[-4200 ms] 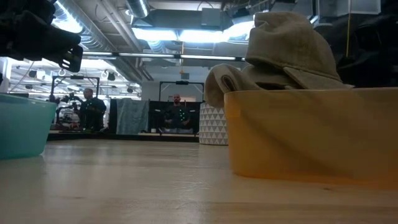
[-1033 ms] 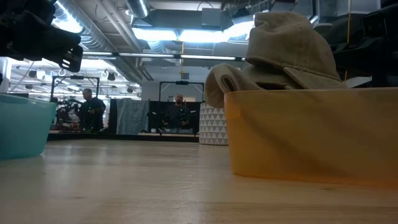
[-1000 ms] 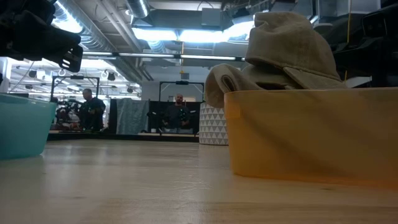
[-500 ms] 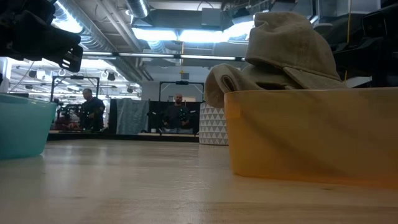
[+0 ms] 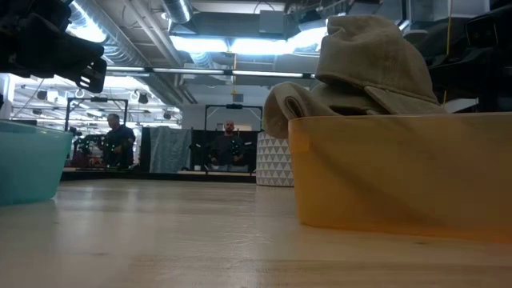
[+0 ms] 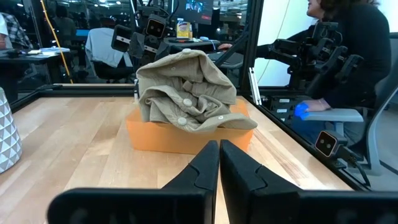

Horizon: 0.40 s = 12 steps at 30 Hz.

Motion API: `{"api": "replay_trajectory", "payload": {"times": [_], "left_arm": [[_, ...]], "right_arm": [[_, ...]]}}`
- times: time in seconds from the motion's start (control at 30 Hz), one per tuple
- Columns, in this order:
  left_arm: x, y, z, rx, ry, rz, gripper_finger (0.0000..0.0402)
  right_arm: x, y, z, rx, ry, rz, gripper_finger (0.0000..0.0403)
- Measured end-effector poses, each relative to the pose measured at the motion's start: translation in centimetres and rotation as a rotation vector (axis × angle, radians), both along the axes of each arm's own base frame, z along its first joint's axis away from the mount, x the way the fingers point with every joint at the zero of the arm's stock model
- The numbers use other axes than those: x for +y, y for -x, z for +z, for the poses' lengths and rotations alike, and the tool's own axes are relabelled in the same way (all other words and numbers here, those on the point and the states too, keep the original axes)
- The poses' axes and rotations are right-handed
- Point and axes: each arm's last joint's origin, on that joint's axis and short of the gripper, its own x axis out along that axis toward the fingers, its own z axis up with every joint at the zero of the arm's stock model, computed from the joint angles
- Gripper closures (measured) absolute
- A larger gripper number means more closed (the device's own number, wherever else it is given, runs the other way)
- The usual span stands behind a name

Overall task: Pick & Place hat
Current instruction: Return to Home Position

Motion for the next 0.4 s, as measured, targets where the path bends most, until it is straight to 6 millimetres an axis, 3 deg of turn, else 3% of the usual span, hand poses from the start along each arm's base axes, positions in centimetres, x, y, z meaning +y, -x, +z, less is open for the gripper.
{"api": "replay_trajectory", "payload": {"times": [0.4], "left_arm": [[0.00, 0.00, 0.00, 0.000, 0.000, 0.000, 0.0390]], "right_arm": [[0.00, 0.00, 0.00, 0.000, 0.000, 0.000, 0.0251]]}}
